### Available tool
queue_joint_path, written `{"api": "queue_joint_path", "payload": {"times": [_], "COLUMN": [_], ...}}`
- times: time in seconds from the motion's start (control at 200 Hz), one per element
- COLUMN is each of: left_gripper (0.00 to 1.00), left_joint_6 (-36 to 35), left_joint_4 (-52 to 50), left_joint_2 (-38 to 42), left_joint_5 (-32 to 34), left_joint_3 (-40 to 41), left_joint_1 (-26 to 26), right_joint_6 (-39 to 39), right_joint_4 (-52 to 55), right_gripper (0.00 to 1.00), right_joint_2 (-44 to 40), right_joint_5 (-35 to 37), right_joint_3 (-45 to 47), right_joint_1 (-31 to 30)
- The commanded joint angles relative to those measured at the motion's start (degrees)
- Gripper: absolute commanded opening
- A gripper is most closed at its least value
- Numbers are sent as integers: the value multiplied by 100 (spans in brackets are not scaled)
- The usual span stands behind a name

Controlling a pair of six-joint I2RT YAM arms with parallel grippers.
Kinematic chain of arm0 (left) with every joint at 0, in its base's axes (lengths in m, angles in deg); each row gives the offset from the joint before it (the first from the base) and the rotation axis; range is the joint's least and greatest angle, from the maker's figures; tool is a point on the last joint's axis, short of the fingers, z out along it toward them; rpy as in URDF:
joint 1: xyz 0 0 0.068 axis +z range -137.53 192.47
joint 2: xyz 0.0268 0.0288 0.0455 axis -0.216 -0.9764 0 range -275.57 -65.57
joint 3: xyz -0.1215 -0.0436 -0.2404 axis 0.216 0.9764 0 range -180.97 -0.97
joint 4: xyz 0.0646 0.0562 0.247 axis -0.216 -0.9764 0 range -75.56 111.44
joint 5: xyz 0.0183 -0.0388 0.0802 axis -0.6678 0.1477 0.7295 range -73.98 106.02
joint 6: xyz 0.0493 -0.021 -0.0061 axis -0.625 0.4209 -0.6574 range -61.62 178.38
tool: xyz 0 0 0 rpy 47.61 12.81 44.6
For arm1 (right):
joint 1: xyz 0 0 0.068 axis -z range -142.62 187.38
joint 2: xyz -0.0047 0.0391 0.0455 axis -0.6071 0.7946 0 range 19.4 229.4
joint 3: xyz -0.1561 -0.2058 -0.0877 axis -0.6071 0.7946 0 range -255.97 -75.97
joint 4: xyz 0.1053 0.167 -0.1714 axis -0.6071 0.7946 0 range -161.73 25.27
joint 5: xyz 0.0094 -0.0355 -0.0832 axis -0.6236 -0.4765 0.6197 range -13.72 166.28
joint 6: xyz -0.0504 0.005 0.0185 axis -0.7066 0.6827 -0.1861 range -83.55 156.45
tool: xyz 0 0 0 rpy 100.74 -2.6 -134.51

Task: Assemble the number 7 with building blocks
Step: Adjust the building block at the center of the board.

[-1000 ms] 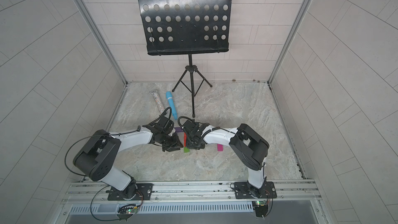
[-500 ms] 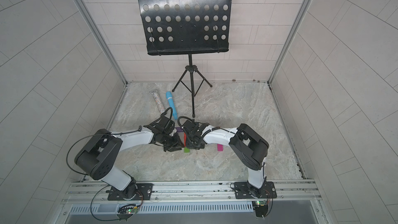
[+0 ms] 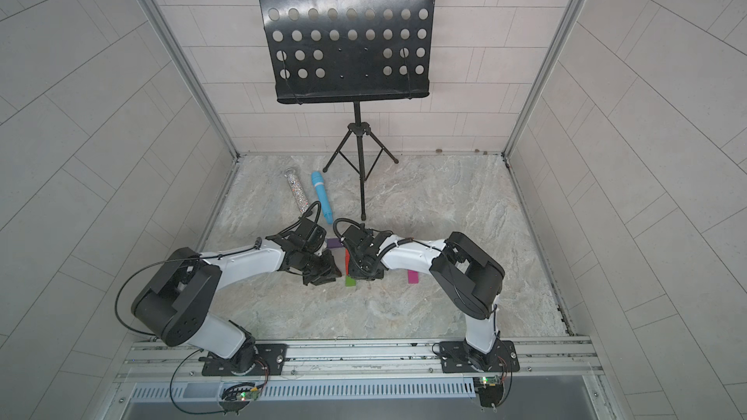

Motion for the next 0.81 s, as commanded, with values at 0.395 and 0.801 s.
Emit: {"api": "queue_joint_path", "payload": {"times": [0.395,0.801], "left_gripper": [44,56], "left_joint_6": [-336,-642], "left_joint_4": [-693,-1096], "left_joint_2": [467,394], "left_joint_5": [408,518], "left_joint_3": [-199,-438], "left_joint_1": [59,203], "right_joint_6": [-111,-330], "right_joint_4": [678,1258], "right_gripper": [38,43], "right_joint_2": [-364,-786], "right_joint_5": [505,677], "right_joint_3": [-348,-445], "right_joint_1": [-39,180]}}
